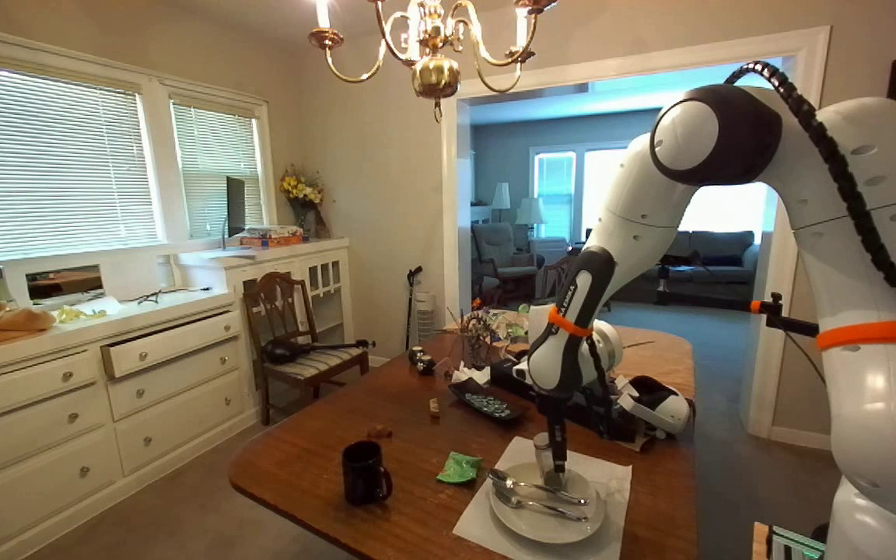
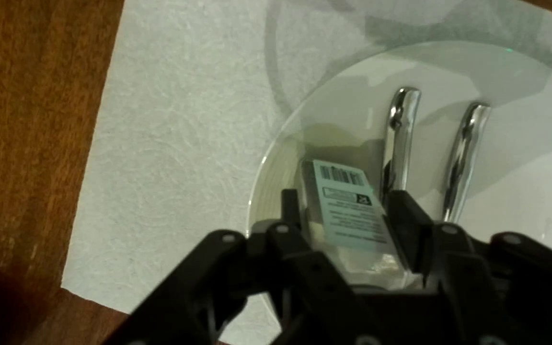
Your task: Put the fork, spoon and small bottle on the plate
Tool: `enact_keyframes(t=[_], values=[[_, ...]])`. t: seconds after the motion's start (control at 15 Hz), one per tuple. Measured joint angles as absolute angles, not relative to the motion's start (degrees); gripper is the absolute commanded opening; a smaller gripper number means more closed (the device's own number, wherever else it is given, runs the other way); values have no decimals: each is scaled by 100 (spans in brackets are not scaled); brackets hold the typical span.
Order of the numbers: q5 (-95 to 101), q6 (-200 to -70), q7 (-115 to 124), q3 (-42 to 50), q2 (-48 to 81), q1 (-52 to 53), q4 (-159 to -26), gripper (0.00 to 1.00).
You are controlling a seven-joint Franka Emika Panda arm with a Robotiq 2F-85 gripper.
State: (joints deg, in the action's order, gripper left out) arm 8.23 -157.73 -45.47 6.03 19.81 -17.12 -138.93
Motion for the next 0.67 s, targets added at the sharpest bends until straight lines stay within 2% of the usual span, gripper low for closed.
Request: enact_keyframes(t=[0.67], values=[[822,-17183,-5360,90,2056,-2066,-14336,25]])
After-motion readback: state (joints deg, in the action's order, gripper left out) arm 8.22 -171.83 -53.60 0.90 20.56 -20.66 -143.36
